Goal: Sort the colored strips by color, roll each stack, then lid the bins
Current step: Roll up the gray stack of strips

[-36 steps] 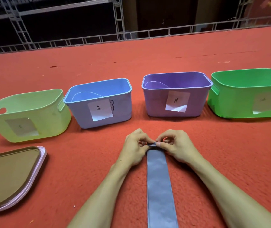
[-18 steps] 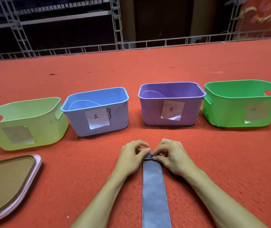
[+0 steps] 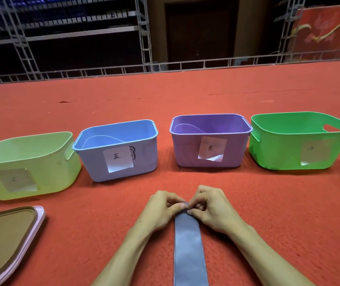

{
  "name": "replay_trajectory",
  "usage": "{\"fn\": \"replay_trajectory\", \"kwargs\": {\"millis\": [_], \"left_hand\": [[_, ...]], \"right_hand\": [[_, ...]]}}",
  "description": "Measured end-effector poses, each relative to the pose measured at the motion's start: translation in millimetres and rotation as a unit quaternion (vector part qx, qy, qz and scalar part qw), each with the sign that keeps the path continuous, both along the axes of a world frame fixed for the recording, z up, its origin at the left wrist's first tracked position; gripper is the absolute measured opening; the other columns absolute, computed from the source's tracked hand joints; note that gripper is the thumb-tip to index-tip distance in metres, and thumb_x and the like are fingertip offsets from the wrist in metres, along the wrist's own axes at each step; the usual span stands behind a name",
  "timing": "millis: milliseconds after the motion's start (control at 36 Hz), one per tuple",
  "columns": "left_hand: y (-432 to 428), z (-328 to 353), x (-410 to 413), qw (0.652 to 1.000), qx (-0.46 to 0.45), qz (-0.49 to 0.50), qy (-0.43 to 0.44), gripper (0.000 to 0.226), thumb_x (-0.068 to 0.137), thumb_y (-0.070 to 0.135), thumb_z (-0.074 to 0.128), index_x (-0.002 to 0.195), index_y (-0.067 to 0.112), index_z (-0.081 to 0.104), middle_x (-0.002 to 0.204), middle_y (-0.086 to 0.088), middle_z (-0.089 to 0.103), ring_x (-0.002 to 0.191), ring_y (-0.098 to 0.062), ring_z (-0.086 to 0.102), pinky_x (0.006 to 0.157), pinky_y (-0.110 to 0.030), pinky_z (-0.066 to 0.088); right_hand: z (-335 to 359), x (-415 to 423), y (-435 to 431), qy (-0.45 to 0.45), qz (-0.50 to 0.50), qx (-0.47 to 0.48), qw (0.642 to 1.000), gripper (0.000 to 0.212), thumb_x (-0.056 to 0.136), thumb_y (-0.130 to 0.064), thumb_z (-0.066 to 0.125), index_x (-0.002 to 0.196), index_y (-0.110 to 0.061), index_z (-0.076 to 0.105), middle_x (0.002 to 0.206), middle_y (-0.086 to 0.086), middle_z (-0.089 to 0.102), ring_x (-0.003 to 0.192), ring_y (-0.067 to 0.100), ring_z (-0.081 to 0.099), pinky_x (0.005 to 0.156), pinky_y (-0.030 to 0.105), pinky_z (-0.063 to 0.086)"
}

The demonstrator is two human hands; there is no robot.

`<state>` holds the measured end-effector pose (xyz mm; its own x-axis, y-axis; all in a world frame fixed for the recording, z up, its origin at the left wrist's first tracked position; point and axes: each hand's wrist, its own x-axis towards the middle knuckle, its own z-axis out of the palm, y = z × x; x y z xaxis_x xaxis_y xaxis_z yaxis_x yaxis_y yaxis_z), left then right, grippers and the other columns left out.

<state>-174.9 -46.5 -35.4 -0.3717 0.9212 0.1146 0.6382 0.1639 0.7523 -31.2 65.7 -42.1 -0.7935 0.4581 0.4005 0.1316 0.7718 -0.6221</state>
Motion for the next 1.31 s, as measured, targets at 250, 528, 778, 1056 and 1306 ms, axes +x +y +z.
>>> {"fn": "replay_trajectory", "kwargs": {"millis": [250,528,778,1056,1306], "left_hand": [[-1,-3,2,0.999,0.034,-0.003,0.003,0.01,0.085,0.015,0.07,0.092,0.017,0.076,0.07,0.024,0.062,0.07,0.014,0.06,0.067,-0.006,0.043],[-2,-12,0,0.999,0.051,0.012,0.006,0.013,0.075,0.032,0.072,0.083,0.041,0.07,0.089,0.002,0.061,0.084,-0.008,0.064,0.082,-0.031,0.053],[-7,-13,9,0.998,0.052,0.037,0.031,0.015,0.077,0.021,0.074,0.081,0.033,0.066,0.079,0.011,0.06,0.067,-0.004,0.053,0.068,-0.026,0.048],[-18,-14,23,0.995,0.078,0.06,0.014,0.017,0.076,0.013,0.076,0.091,0.019,0.074,0.087,0.011,0.073,0.081,-0.007,0.066,0.076,-0.024,0.053],[-27,-9,29,0.994,0.08,0.064,0.047,0.024,0.076,0.001,0.072,0.094,0.017,0.074,0.09,0.01,0.07,0.076,-0.005,0.064,0.077,-0.015,0.05]], "right_hand": [[-1,-4,5,0.024,-0.018,-0.119,0.992,0.013,0.078,-0.026,0.075,0.088,-0.034,0.075,0.07,-0.014,0.062,0.064,0.003,0.057,0.064,0.022,0.045],[13,-1,2,-0.112,0.03,-0.086,0.99,0.013,0.086,-0.026,0.067,0.095,-0.023,0.075,0.087,-0.009,0.066,0.08,-0.002,0.059,0.076,0.018,0.046],[15,7,-10,-0.08,0.006,-0.036,0.996,0.018,0.083,-0.022,0.069,0.098,-0.029,0.075,0.066,-0.016,0.061,0.063,-0.013,0.053,0.061,0.007,0.037],[12,13,-24,-0.044,-0.001,0.024,0.999,0.02,0.077,-0.013,0.073,0.095,-0.021,0.076,0.072,-0.011,0.06,0.064,-0.004,0.053,0.067,0.014,0.041],[5,16,-28,-0.035,-0.032,0.013,0.999,0.027,0.072,-0.015,0.078,0.097,-0.024,0.076,0.087,-0.002,0.068,0.082,0.014,0.062,0.078,0.024,0.047]]}}
